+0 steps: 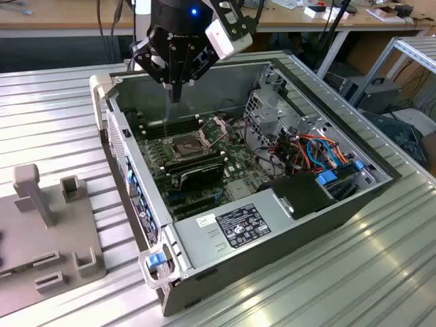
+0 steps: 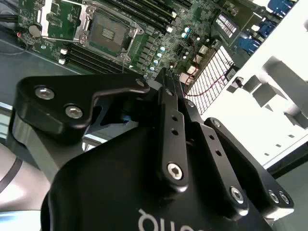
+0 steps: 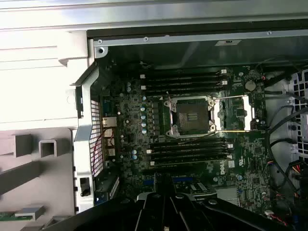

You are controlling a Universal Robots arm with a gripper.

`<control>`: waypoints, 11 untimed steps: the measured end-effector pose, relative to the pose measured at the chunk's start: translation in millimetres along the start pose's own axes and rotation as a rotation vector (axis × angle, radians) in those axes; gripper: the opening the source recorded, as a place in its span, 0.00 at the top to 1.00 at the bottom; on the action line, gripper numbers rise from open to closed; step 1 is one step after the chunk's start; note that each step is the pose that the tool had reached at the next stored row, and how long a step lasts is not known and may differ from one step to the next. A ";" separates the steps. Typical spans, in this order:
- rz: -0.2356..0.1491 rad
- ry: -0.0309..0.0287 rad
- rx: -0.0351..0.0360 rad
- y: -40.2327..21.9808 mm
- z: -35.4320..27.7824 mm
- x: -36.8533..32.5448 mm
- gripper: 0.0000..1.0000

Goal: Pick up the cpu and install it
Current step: 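Reach for the cpu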

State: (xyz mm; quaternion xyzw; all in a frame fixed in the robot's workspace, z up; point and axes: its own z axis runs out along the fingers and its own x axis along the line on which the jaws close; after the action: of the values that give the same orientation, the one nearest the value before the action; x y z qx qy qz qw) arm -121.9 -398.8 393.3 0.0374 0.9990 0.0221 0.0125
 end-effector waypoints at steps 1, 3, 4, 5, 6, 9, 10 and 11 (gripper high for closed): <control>0.000 0.0000 0.0000 0.0 0.0 0.0 0.89; 0.000 0.0000 0.0000 0.0 0.0 0.0 0.89; 0.000 0.0000 0.0000 0.0 0.0 0.0 0.89; 0.000 0.0000 0.0000 0.0 0.0 0.0 0.89; 0.000 0.0000 0.0000 0.0 0.0 0.0 0.89; 0.000 0.0000 0.0000 0.0 0.0 0.0 0.89; 0.000 0.0000 0.0000 0.0 0.0 0.0 0.89; 0.000 0.0000 0.0000 0.0 0.0 0.0 0.89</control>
State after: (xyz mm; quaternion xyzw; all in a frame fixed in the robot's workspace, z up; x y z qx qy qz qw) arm -121.9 -398.8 393.3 0.0374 0.9990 0.0221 0.0125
